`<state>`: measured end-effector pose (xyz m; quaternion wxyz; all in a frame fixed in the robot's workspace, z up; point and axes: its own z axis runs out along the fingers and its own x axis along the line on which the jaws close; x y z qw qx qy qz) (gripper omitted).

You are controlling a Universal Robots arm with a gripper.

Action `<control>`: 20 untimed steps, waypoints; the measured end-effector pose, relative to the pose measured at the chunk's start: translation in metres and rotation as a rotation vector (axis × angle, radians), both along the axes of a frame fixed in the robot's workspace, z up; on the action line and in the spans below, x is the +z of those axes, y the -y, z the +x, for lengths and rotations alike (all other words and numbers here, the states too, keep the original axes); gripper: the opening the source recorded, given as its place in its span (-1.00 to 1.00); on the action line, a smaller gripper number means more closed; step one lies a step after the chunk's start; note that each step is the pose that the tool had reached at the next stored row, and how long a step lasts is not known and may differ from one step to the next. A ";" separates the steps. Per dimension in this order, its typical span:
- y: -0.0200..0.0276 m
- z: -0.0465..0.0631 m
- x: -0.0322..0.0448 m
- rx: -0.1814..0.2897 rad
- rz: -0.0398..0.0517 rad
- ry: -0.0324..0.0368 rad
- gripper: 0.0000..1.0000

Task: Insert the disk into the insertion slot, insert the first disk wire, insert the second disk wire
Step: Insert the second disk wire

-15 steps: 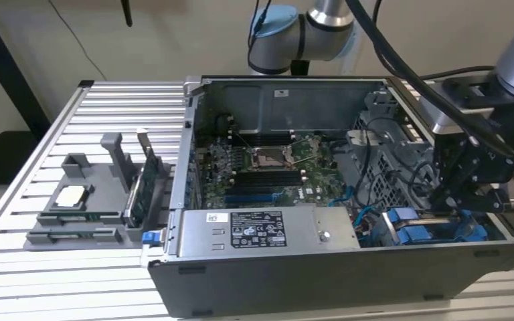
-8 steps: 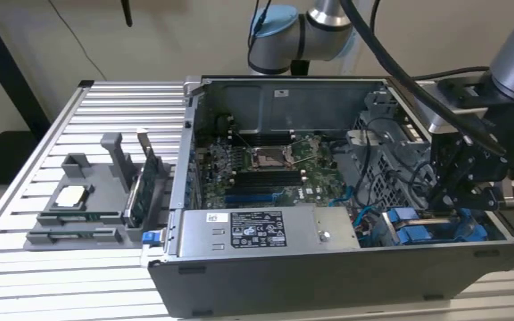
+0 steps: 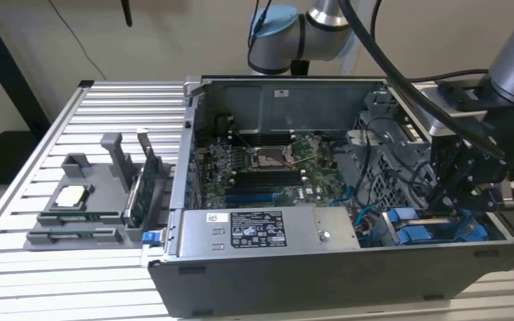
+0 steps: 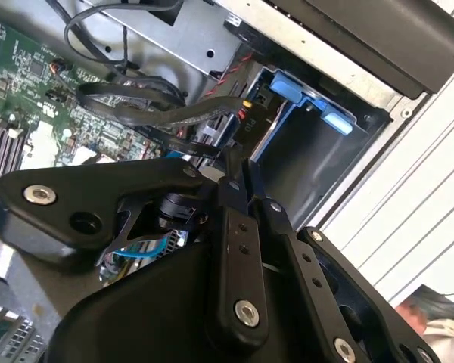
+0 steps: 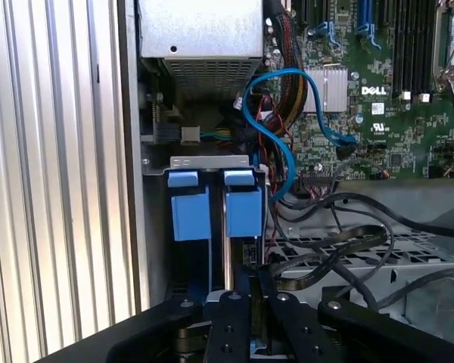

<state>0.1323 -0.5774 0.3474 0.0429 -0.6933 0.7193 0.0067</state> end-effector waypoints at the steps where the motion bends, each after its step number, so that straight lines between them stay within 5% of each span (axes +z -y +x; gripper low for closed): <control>1: -0.0002 0.000 -0.0006 0.000 0.0001 0.0000 -0.69; 20: -0.0023 0.002 -0.0100 0.001 0.0000 0.0000 -0.69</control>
